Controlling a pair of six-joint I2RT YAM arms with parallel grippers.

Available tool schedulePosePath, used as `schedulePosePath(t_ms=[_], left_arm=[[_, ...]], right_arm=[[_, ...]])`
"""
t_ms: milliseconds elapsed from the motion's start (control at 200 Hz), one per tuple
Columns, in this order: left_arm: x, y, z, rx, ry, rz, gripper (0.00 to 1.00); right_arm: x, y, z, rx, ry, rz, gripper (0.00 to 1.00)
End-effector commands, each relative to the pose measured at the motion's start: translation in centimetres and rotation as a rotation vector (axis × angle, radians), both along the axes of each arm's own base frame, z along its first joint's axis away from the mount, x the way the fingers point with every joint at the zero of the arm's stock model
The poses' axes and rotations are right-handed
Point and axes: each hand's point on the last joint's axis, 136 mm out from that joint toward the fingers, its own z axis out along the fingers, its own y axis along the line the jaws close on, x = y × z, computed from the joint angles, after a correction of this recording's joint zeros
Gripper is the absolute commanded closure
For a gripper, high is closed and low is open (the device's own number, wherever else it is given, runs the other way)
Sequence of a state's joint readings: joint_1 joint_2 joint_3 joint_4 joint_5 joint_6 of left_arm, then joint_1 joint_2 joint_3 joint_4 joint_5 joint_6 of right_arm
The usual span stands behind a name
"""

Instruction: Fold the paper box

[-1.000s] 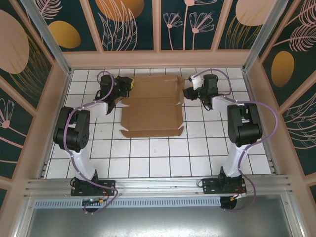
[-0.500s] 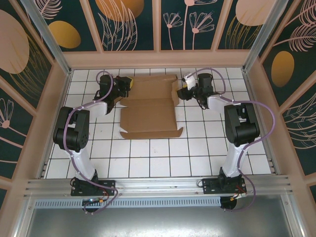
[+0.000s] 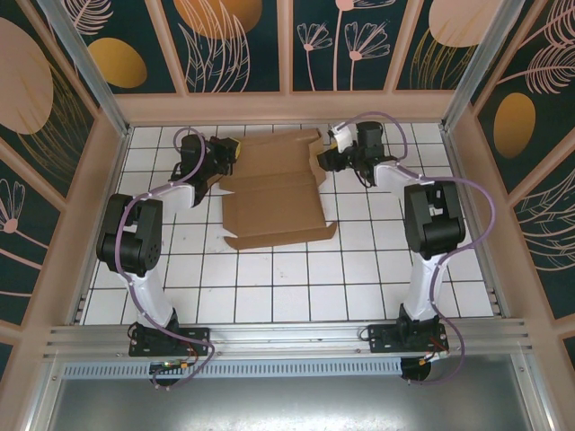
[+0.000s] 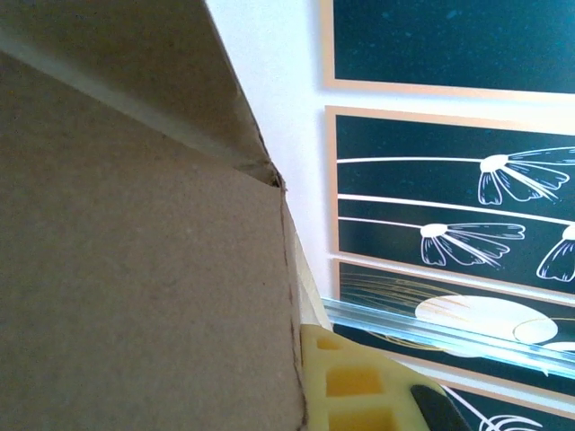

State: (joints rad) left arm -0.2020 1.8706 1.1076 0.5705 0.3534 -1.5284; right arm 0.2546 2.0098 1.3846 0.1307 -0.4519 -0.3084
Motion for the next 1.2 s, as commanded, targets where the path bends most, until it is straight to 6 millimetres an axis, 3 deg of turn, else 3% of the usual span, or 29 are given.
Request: schedulePosePath(t_ms=[0,175,425,676,956,1191], left_arm=[[-0.9,-2.4,0.8,-0.003,-0.008,-0.116,0.98],[-0.2,-2.3,0.0,0.003,0.075,-0.104,0.99],[1.7,-1.1,-0.6,0.018,0.176,-0.050,1.00],[2.9,-1.5,-4.1,-0.021,0.275,-0.080,1.00],[4.5,-1.2,-4.5,0.017,0.281,-0.085,1.00],[5.2,-1.2,-4.3,0.027,0.272,-0.088,1.00]], right_arm=[[0.5,2.8,0.9,0.032,-0.006,0.023,0.41],[0.6,4.2,1.4,0.109,0.038,0.032,0.41],[2.1,1.7,1.1,0.169,0.124,-0.059,0.41],[2.0,0.4,0.1,0.293,0.237,-0.014,0.41],[3.2,-1.4,-1.2,0.349,0.308,-0.026,0.41],[3.2,-1.2,-2.2,0.332,0.342,0.003,0.41]])
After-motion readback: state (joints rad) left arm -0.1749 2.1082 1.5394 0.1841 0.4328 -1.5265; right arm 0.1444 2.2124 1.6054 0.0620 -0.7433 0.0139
